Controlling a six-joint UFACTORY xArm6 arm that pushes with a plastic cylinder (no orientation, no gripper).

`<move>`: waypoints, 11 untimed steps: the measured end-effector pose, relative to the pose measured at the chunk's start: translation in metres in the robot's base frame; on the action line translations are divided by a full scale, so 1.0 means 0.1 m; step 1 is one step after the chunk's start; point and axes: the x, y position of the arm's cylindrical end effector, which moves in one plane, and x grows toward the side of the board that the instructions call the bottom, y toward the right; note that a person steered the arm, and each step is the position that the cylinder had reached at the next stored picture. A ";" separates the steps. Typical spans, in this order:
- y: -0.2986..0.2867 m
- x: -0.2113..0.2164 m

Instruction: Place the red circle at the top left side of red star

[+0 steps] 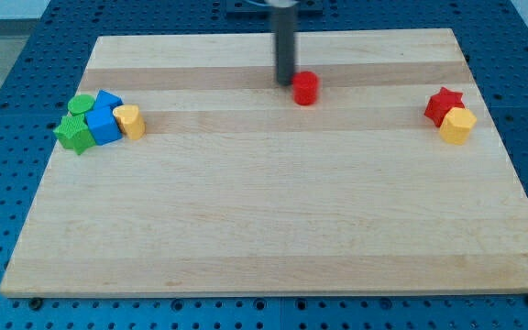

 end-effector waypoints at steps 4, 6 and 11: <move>-0.62 0.59; 0.35 0.63; 0.47 0.21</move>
